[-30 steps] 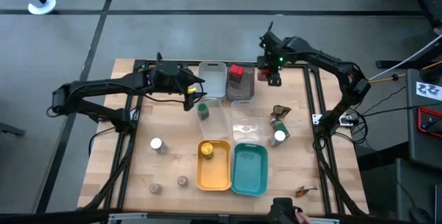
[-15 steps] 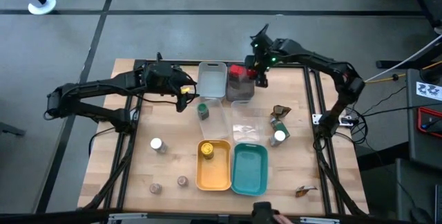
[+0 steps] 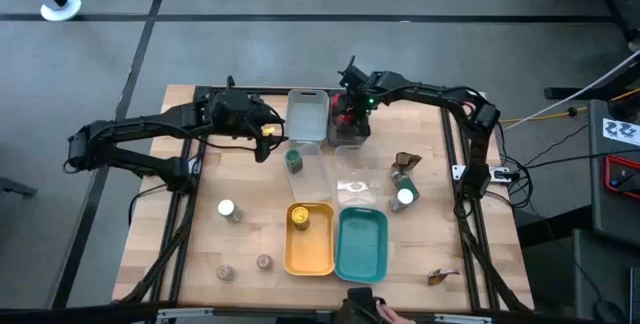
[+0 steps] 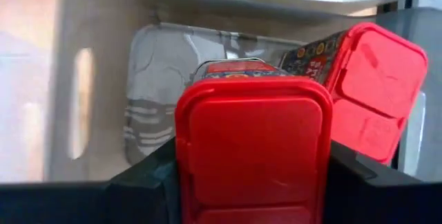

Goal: Sort spices by type
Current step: Put the red seasoning can into the black bin

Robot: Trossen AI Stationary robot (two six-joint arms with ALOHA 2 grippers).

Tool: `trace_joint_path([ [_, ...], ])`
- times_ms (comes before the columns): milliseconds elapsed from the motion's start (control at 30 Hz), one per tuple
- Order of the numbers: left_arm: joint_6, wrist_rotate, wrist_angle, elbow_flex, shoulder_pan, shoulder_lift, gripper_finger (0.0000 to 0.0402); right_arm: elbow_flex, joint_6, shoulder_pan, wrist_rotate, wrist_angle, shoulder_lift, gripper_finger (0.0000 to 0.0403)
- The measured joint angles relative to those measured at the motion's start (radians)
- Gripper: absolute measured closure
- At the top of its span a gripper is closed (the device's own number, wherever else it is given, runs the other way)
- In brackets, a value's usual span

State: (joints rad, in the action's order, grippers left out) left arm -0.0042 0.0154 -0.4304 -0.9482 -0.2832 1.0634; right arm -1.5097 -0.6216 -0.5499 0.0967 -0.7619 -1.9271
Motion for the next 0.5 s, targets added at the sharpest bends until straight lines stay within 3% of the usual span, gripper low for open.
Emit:
trace_joint_path([
  [333,-0.010,0.000,-0.009,0.000,0.000,0.000,0.0157,0.000,-0.012,0.000,0.000,0.010,-0.055,0.0186],
  [500,-0.026,0.000,-0.010,0.000,0.000,0.000,0.0157,0.000,-0.012,0.000,-0.001,0.016,-0.057,0.0164],
])
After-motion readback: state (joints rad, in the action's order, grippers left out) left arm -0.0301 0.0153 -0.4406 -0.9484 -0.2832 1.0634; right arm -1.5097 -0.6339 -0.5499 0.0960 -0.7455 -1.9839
